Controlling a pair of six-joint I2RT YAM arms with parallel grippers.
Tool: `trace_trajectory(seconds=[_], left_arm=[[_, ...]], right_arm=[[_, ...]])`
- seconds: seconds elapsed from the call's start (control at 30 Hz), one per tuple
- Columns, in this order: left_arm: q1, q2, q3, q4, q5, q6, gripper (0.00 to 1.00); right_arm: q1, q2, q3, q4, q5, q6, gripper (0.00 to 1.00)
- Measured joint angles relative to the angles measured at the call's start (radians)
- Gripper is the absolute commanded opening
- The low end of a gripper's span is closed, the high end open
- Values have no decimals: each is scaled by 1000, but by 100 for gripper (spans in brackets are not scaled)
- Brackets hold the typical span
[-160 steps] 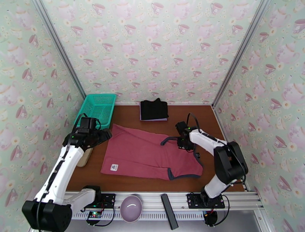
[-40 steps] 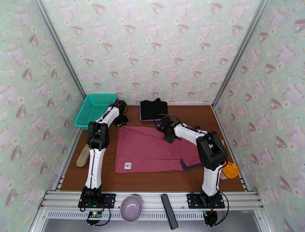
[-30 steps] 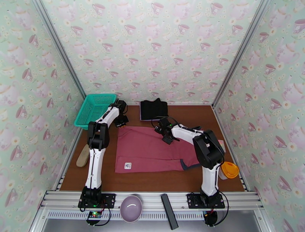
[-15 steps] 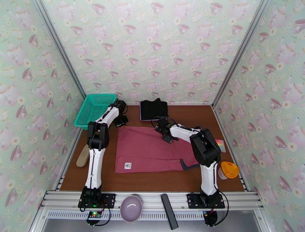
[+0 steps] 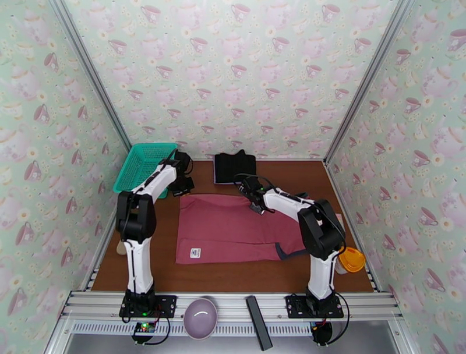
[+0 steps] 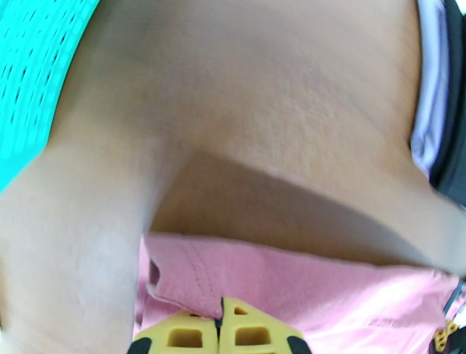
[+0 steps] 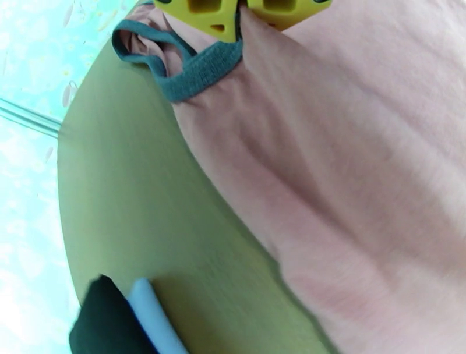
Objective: Fold and stack the mixed laundry pile
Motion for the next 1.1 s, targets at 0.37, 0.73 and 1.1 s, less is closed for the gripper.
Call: trace_trajectory(seconds=[0.37,0.73,1.1], left_arm=[[-32,-151,-245,50,-9,-7,0],[-72,-190,-408,108,-6,-40,31],[-129,-353,-431,65,-7,-52,46]], right_arm=[[-1,-70,-88,5,19,55,0],[-1,-79,-166,10,19,118,18],[-2,-158,-176,-53,14,238,42]])
